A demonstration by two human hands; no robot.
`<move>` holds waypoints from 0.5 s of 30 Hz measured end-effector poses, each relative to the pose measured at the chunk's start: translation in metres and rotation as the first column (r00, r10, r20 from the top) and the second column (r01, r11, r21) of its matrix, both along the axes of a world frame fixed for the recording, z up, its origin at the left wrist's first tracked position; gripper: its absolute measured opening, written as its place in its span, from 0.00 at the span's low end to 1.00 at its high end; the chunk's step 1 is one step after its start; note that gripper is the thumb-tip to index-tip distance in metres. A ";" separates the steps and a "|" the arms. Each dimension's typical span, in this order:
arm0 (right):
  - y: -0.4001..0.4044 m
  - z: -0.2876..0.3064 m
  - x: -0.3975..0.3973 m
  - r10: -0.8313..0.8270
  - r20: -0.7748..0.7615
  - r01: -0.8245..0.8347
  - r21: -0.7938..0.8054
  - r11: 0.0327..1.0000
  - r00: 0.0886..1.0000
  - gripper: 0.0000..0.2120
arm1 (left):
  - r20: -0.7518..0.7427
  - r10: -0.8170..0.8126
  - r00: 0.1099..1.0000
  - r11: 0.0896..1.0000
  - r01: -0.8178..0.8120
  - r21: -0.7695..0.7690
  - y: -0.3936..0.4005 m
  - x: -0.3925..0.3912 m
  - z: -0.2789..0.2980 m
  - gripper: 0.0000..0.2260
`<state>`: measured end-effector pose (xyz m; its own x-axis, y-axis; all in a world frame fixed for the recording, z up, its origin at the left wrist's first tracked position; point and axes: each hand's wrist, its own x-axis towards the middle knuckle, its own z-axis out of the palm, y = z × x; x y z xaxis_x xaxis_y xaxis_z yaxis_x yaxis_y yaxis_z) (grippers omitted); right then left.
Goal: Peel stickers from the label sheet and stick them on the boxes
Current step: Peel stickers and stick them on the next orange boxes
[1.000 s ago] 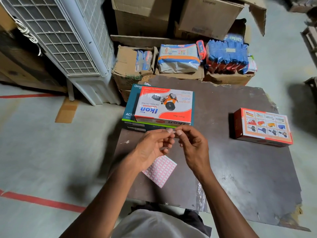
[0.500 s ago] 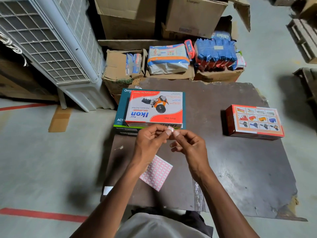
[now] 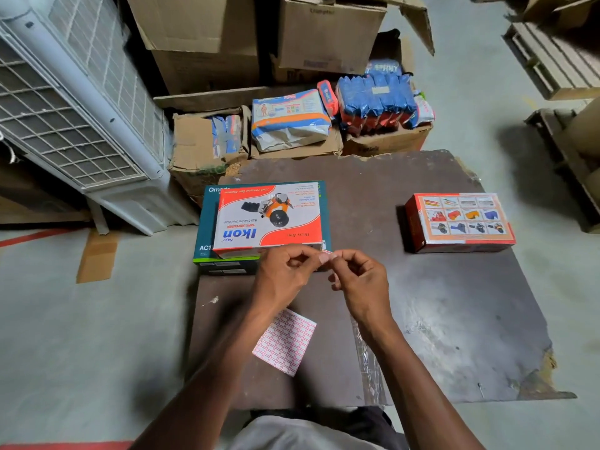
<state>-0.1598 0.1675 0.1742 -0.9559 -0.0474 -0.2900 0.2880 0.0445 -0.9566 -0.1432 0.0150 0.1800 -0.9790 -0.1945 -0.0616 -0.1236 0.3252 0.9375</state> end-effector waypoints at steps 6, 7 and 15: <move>0.002 -0.031 -0.027 -0.056 0.162 0.070 -0.078 0.995 0.985 0.05 | 0.134 -0.025 0.991 0.930 0.072 -0.362 -0.033 -0.066 -0.024 0.29; 0.001 -0.037 -0.034 -0.041 0.203 0.063 -0.104 0.993 0.978 0.04 | 0.150 -0.053 0.987 0.879 0.117 -0.461 -0.044 -0.081 -0.031 0.32; -0.016 -0.064 -0.057 0.140 0.411 -0.039 -0.244 0.969 0.901 0.04 | 0.361 0.002 0.933 0.661 0.270 -0.700 -0.100 -0.155 -0.061 0.49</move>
<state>-0.2170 0.1512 0.1105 -0.7341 -0.2385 -0.6358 0.6710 -0.1117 -0.7330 -0.2985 -0.0850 0.1192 -0.9507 -0.1762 -0.2552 -0.2521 0.9184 0.3049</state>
